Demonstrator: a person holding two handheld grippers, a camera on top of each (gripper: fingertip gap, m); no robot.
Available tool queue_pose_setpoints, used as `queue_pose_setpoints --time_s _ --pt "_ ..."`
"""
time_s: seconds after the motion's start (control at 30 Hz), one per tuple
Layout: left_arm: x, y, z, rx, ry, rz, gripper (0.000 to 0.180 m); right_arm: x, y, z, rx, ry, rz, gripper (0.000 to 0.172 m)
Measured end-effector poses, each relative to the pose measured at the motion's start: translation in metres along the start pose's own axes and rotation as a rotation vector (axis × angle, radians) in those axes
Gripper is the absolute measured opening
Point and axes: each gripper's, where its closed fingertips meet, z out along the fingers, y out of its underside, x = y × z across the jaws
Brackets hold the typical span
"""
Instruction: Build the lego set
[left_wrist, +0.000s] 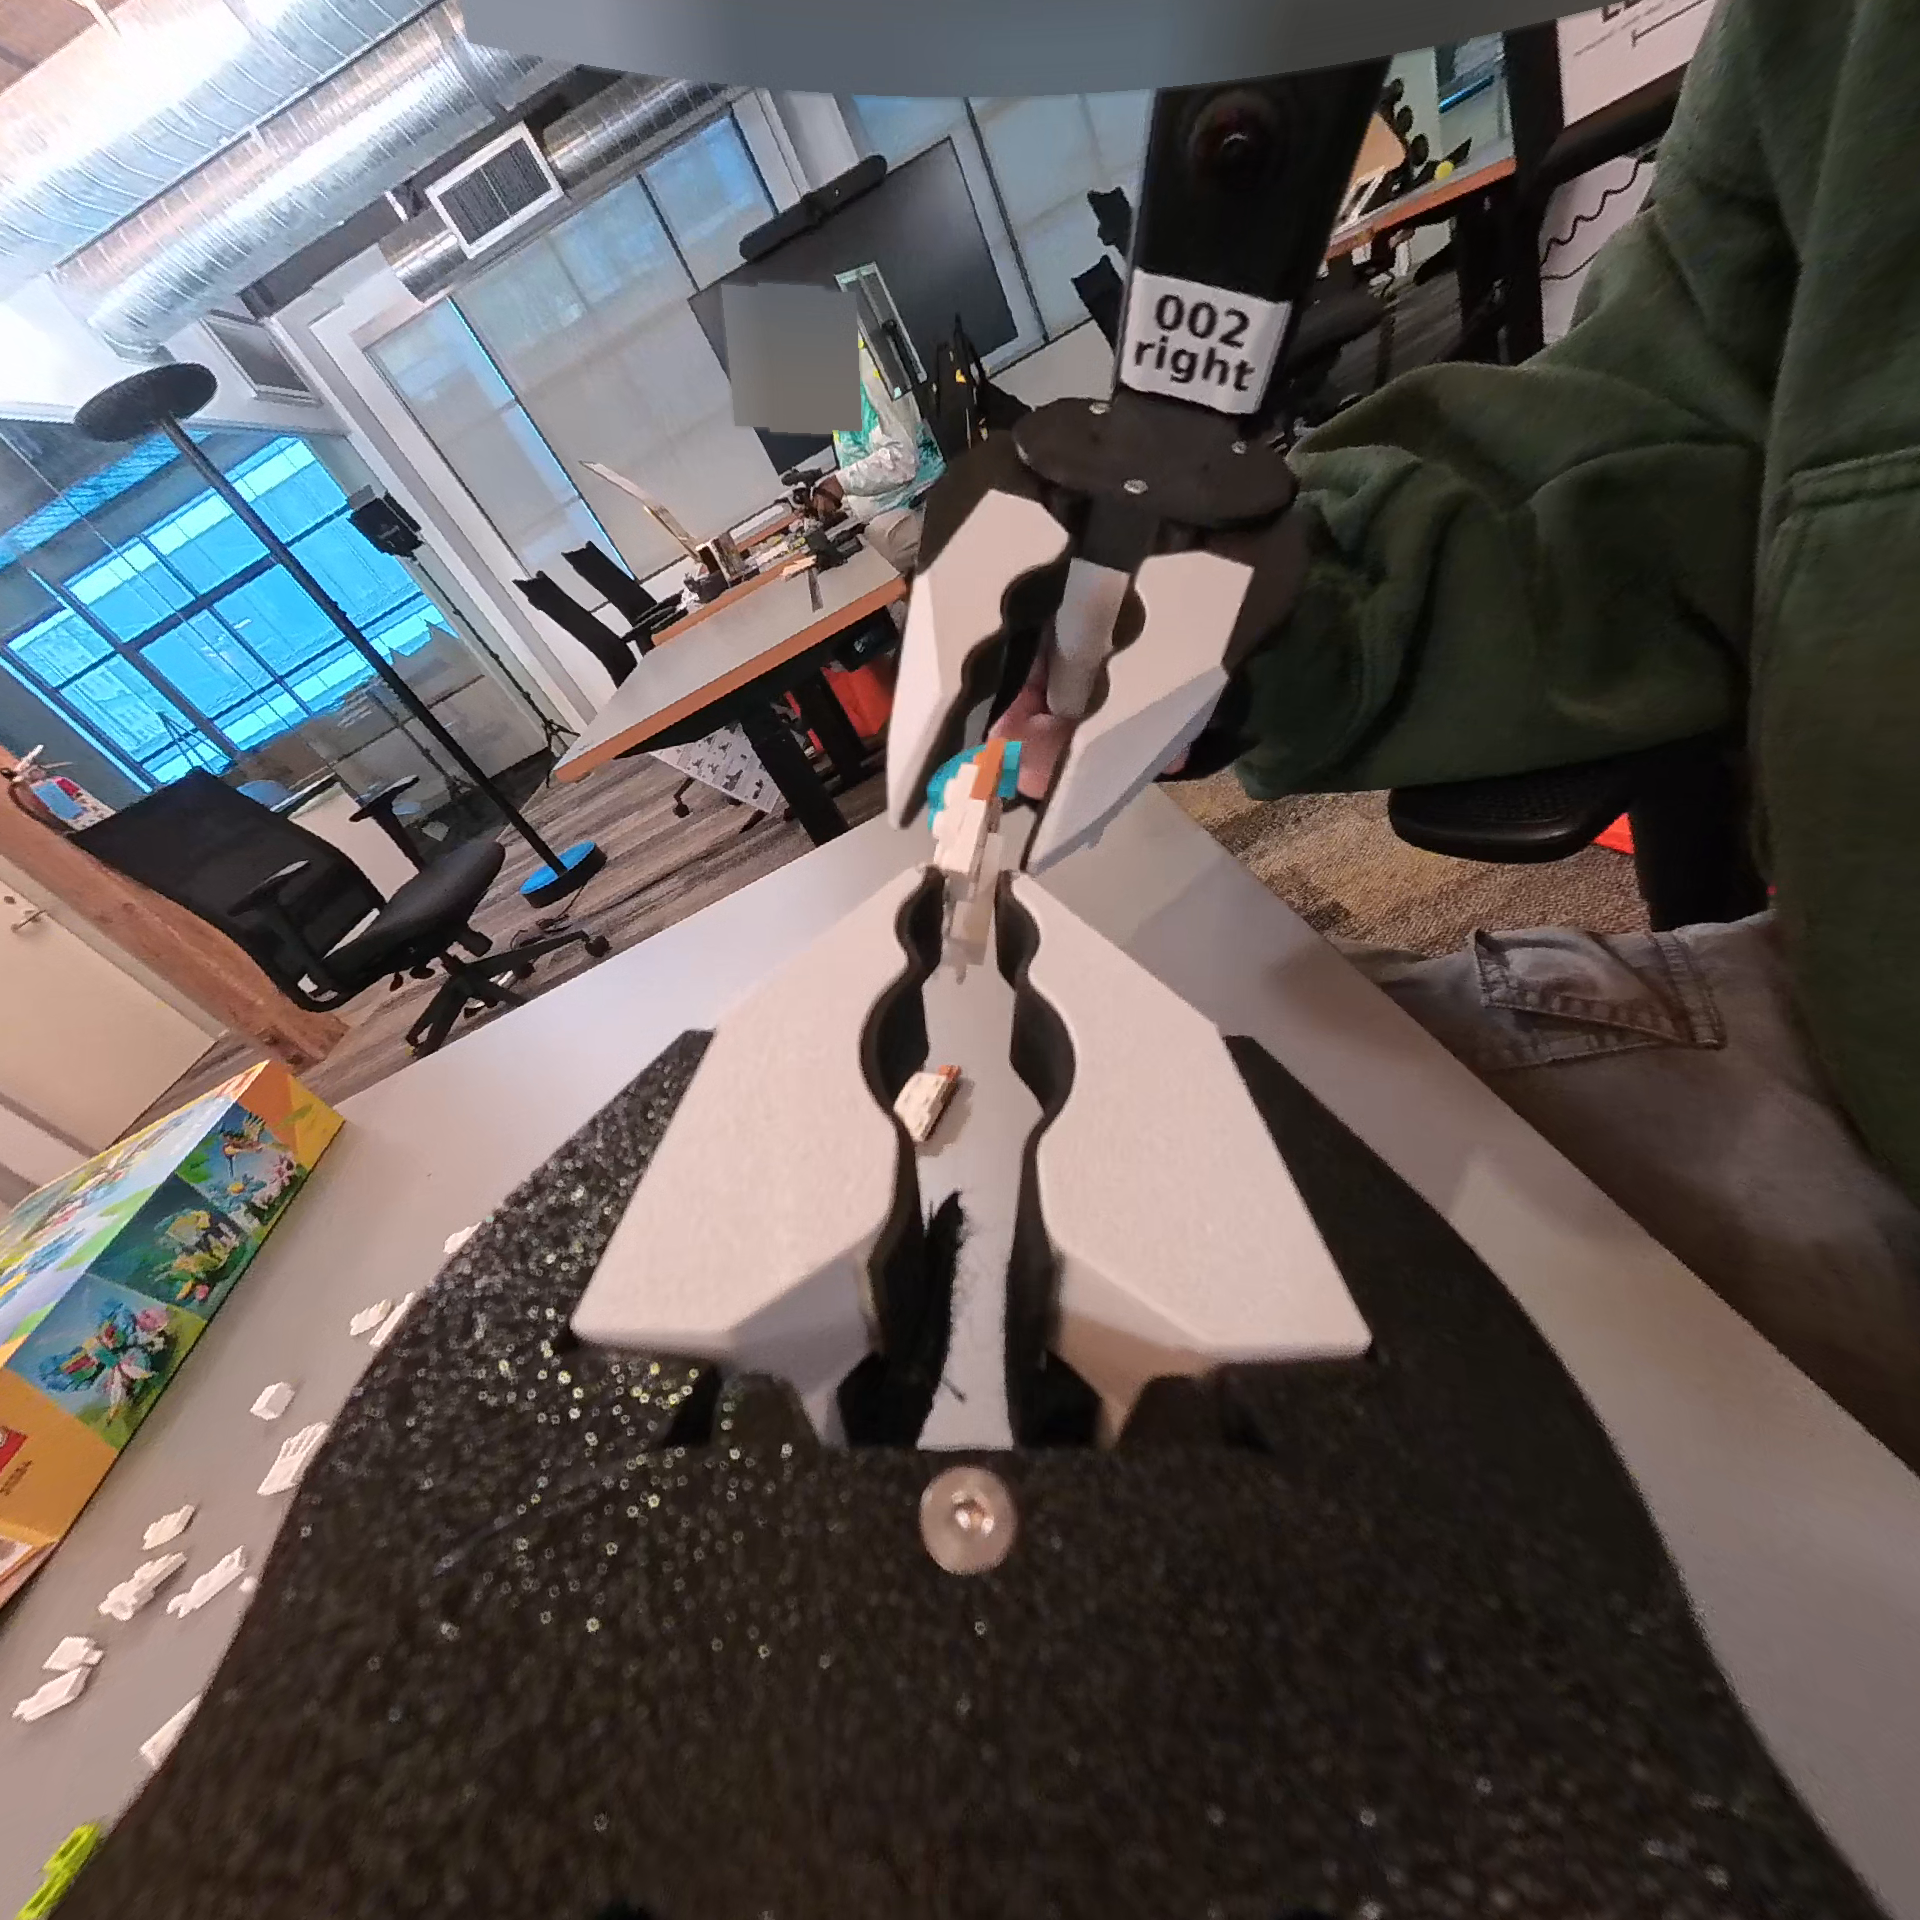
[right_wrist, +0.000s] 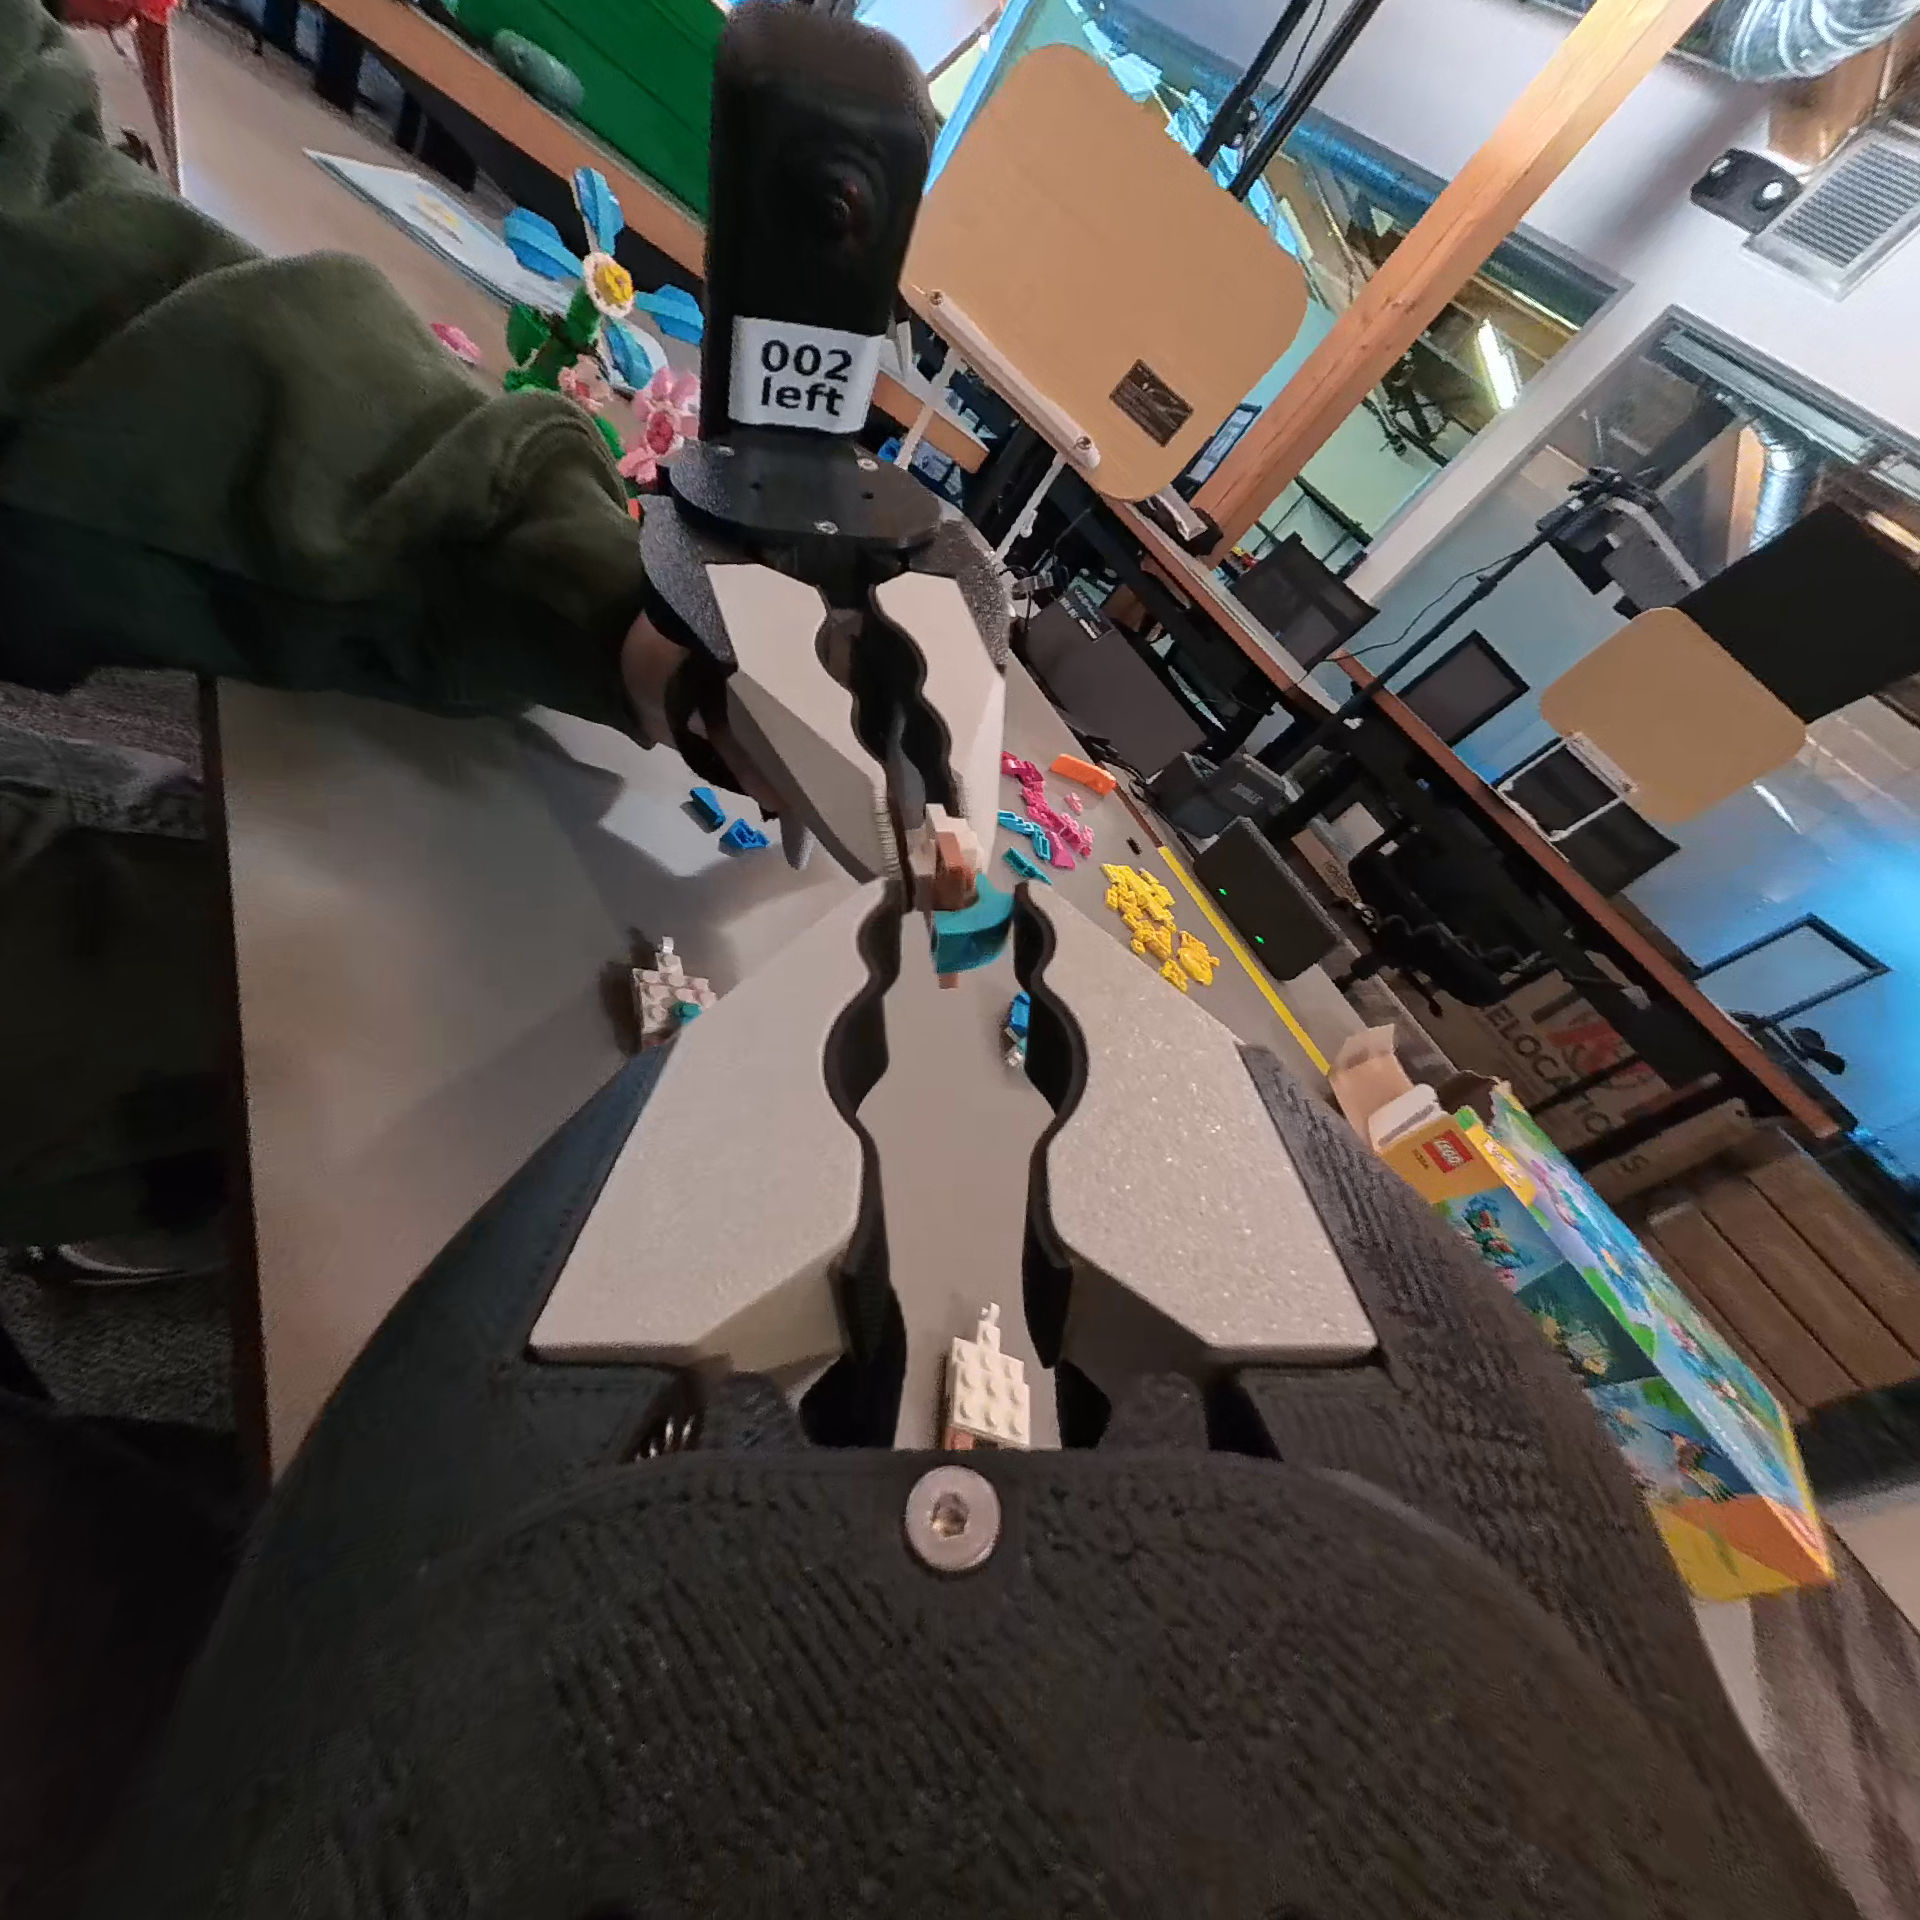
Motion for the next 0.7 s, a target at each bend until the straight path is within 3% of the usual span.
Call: queue_pose_setpoints --time_s 0.57,0.63,0.7 --pt "-0.003 0.004 0.000 -0.025 -0.020 0.004 0.007 0.003 0.005 0.002 -0.063 0.018 -0.043 0.016" --pt "-0.003 0.010 0.000 -0.064 -0.022 0.044 0.007 0.001 0.011 0.003 -0.066 -0.008 0.022 0.021" --pt "-0.004 0.019 0.002 -0.139 -0.043 0.131 0.007 -0.002 0.017 0.004 -0.043 -0.092 0.254 0.029"
